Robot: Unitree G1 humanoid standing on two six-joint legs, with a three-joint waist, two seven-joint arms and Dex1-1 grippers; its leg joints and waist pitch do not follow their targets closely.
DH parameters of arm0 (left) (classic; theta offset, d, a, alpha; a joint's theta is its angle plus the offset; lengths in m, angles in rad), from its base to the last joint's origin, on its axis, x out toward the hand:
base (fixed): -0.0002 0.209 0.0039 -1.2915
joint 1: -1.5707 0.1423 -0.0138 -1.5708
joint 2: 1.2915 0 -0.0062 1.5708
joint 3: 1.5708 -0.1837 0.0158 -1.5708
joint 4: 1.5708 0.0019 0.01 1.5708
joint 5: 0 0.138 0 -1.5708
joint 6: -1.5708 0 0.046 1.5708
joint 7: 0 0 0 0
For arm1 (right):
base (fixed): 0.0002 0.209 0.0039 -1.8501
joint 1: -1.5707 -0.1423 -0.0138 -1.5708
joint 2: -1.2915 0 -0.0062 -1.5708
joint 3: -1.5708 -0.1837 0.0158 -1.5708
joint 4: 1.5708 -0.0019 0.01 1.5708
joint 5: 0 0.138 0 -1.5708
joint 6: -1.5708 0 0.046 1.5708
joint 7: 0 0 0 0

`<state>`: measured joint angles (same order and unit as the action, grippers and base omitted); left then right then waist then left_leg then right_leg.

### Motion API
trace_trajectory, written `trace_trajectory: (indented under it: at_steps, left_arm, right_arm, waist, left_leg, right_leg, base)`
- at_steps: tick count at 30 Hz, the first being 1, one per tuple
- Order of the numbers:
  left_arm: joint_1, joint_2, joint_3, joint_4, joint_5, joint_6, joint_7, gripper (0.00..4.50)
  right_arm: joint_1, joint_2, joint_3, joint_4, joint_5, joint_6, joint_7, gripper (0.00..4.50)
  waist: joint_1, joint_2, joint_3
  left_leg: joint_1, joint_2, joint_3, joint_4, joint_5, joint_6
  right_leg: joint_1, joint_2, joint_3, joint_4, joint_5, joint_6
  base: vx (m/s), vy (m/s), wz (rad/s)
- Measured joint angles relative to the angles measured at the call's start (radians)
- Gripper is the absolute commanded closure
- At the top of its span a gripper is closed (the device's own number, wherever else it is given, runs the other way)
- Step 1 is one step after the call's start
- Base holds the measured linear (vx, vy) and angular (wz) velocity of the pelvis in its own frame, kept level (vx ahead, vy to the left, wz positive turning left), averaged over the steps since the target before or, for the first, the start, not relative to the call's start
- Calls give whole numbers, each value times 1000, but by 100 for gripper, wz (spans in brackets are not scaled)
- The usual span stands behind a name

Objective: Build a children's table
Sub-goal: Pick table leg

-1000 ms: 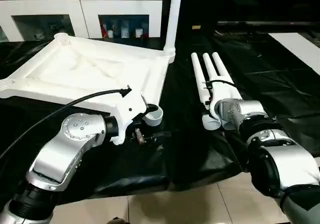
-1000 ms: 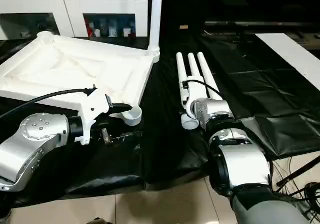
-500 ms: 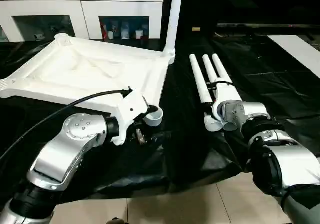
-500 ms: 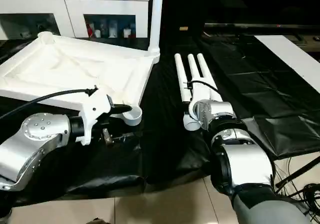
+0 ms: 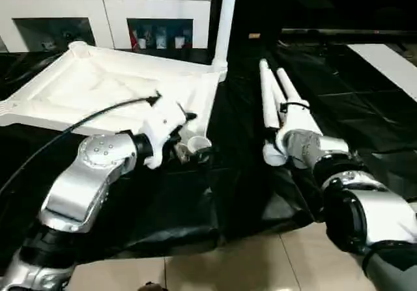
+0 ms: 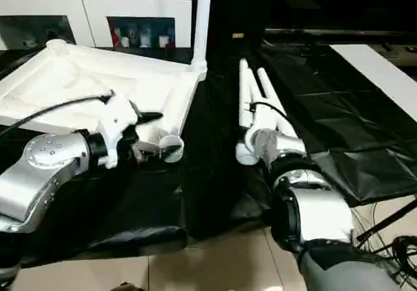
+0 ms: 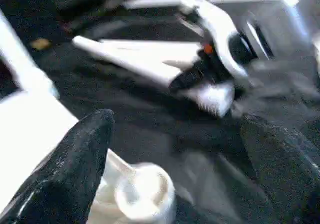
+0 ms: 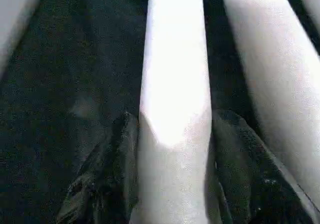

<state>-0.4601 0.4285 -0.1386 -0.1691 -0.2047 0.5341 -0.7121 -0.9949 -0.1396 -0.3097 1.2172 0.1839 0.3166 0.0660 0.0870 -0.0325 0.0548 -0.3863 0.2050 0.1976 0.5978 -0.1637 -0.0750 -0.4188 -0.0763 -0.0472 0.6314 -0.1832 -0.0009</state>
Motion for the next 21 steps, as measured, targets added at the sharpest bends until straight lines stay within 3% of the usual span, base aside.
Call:
trace_trajectory:
  at_steps: [2,4,5,8,12,13,17,21]
  left_arm:
    - [-30,-31,28,29,-15,-24,27,0]
    - [-104,-185,176,152,-115,-70,121,0]
    - [-130,-212,212,178,-143,-79,150,0]
    - [-177,-265,263,214,-218,-80,208,0]
    - [-197,-328,313,236,-307,-13,236,0]
    - [-229,-366,349,247,-373,43,248,0]
    - [-364,-442,415,293,-528,143,287,0]
    - [-433,-448,435,307,-609,166,292,0]
  right_arm:
    - [7,15,-15,-34,21,-66,11,265]
    - [63,47,-22,-189,55,-208,107,266]
    - [64,63,-15,-229,62,-247,137,266]
    - [74,78,-8,-370,95,-299,213,266]
    - [145,107,-7,-541,175,-273,315,266]
    - [210,121,18,-640,214,-246,389,266]
    - [314,159,153,-797,269,-180,563,266]
    - [338,148,204,-865,307,-110,641,266]
  waist:
    - [1,2,1]
    - [5,6,5]
    - [2,6,5]
    - [-1,6,5]
    - [3,0,6]
    - [10,-2,7]
    - [8,-3,8]
    - [13,-4,8]
  left_leg:
    - [0,0,0,0,0,0]
    - [-4,0,0,2,0,1]
    - [-4,0,0,2,0,1]
    - [-2,1,1,2,-2,3]
    - [-3,1,1,2,-2,4]
    - [-4,1,1,2,-1,4]
    - [-4,1,1,4,-2,4]
    - [-1,1,0,4,-2,4]
  right_leg:
    - [0,0,0,0,0,0]
    - [-1,0,0,0,0,0]
    - [-1,0,0,0,1,0]
    - [0,1,1,-1,0,0]
    - [0,1,0,-2,0,0]
    - [0,1,0,-2,0,0]
    - [0,1,0,-2,0,0]
    - [3,0,1,-2,0,0]
  base:
    - [0,0,0]
    - [0,0,0]
    - [0,0,0]
    - [0,0,0]
    - [0,0,0]
    - [0,0,0]
    - [0,0,0]
    - [0,0,0]
